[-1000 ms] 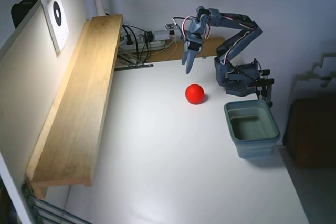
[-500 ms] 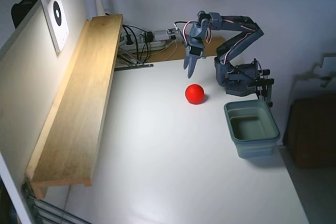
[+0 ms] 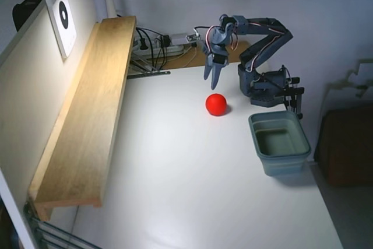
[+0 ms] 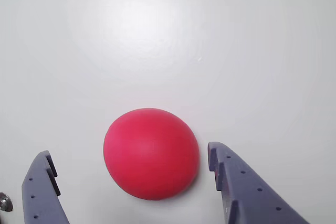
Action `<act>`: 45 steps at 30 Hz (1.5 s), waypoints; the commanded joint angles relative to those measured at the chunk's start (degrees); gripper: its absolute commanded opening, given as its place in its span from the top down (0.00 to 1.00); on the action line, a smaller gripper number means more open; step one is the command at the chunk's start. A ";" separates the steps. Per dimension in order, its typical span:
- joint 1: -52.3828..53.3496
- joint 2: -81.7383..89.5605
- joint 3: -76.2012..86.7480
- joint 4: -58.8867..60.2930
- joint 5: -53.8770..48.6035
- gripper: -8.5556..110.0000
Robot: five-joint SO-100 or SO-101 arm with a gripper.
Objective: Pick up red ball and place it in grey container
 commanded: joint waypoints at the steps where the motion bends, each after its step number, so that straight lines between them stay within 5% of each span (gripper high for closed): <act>1: -0.06 1.51 0.76 -0.16 0.09 0.61; 16: -0.06 7.78 25.11 -18.24 0.09 0.61; 26: -0.06 -3.02 40.33 -44.26 0.09 0.61; 28: -0.06 -3.33 40.33 -44.56 0.09 0.61; 29: -0.06 -3.33 40.33 -44.56 0.09 0.73; 45: -0.06 -3.33 40.33 -44.56 0.09 0.73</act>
